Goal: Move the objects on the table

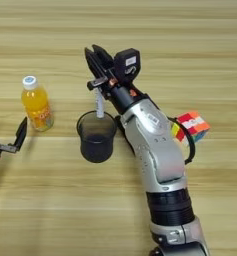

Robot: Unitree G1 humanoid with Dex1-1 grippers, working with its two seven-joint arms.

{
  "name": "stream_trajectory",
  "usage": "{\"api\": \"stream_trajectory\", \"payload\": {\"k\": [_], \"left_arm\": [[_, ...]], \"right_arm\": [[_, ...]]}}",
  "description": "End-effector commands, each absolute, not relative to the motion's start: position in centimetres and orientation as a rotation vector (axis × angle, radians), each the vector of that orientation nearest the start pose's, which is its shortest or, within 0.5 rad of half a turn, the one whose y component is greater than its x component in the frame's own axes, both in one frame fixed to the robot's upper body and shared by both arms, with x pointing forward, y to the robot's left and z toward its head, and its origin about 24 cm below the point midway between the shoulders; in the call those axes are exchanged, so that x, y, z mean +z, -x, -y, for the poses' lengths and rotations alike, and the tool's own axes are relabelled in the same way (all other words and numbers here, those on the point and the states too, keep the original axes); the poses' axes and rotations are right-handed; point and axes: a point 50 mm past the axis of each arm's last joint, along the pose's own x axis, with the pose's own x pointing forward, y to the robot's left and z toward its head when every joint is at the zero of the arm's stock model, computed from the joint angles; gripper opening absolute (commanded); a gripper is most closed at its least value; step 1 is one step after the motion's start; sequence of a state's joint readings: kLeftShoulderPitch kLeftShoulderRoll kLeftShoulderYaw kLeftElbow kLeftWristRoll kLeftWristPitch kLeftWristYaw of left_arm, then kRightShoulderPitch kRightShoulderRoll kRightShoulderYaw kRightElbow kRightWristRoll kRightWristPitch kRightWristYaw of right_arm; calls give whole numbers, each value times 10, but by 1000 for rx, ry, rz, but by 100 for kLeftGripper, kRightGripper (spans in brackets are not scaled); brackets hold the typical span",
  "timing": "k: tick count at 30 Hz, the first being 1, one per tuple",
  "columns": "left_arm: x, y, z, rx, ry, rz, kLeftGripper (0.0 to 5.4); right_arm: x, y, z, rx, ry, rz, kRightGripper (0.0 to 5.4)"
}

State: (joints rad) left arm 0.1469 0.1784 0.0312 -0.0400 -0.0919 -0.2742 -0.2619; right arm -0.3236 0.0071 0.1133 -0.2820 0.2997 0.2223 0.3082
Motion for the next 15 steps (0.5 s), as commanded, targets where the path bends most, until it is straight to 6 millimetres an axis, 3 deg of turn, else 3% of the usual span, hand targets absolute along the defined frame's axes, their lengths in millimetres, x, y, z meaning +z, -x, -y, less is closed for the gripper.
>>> {"api": "stream_trajectory", "payload": {"k": [1,15], "left_arm": [[49,-218,-178,-252,-108,152,540],[49,-212,-164,-349,-85,153,540]], "right_arm": [[182,-269,65,667,-220,447,67],[181,-262,29,782,-231,476,67]]}}
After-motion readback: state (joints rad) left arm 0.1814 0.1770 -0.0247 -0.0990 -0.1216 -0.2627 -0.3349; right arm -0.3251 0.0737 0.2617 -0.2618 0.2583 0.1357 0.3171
